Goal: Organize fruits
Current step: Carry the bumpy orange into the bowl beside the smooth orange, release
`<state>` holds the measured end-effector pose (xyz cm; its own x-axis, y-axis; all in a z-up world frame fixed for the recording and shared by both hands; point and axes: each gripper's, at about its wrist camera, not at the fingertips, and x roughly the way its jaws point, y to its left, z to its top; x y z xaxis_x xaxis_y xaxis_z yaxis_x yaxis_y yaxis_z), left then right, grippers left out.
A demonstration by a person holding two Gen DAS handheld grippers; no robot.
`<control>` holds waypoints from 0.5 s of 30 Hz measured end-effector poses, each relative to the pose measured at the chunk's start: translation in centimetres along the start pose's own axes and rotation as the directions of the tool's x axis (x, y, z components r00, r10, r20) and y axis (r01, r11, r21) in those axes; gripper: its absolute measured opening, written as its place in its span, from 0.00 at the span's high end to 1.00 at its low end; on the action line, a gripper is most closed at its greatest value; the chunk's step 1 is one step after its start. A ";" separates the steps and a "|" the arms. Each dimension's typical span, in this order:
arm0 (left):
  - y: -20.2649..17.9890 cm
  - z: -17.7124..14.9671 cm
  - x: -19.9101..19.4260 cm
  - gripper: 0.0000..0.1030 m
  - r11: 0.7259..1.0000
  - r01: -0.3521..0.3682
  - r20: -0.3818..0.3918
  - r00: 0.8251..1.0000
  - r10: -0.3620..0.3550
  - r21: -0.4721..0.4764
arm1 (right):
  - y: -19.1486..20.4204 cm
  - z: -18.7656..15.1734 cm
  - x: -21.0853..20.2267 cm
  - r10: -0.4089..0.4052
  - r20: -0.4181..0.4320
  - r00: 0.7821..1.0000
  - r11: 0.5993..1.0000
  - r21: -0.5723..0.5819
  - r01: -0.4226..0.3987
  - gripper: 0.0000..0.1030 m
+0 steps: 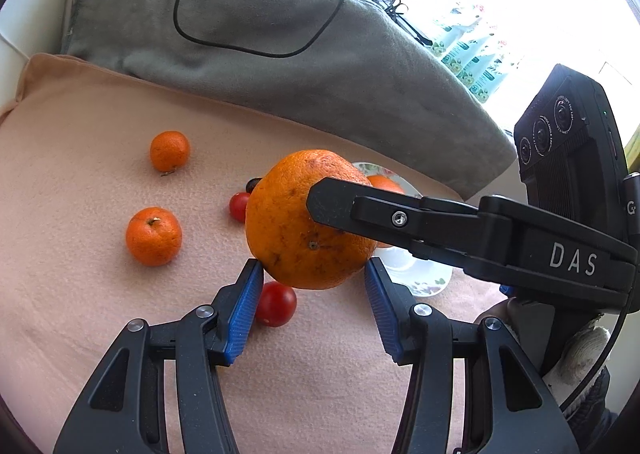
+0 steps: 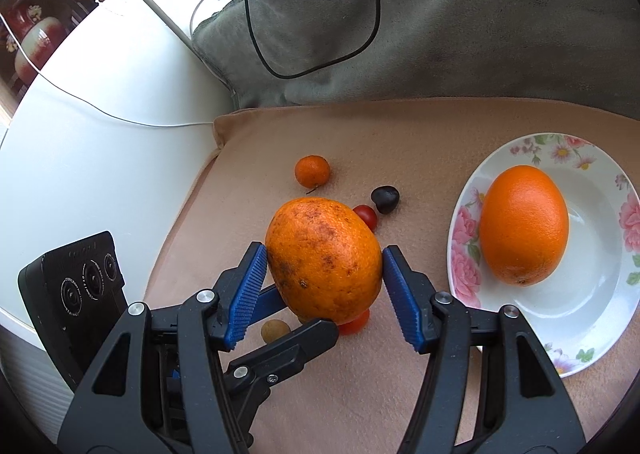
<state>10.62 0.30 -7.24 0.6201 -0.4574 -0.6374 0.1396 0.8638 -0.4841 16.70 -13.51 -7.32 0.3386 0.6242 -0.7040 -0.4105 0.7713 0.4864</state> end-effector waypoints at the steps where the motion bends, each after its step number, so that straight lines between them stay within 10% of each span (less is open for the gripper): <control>1: -0.3 0.0 0.0 0.51 1.000 0.003 0.000 1.000 -0.003 0.005 | -0.1 -0.1 -0.4 -0.002 0.006 1.000 1.000 0.001 0.002 0.39; 15: -5.8 -0.5 1.2 0.51 0.995 0.056 -0.020 0.998 -0.054 0.082 | -3.3 -2.6 -5.5 -0.042 0.056 0.998 0.997 0.065 0.038 0.43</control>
<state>10.16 -5.39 -5.54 0.5960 -0.5079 -0.6220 0.2369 0.8513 -0.4681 14.01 -19.85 -6.41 0.4023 0.5973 -0.6938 -0.3417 0.8010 0.4915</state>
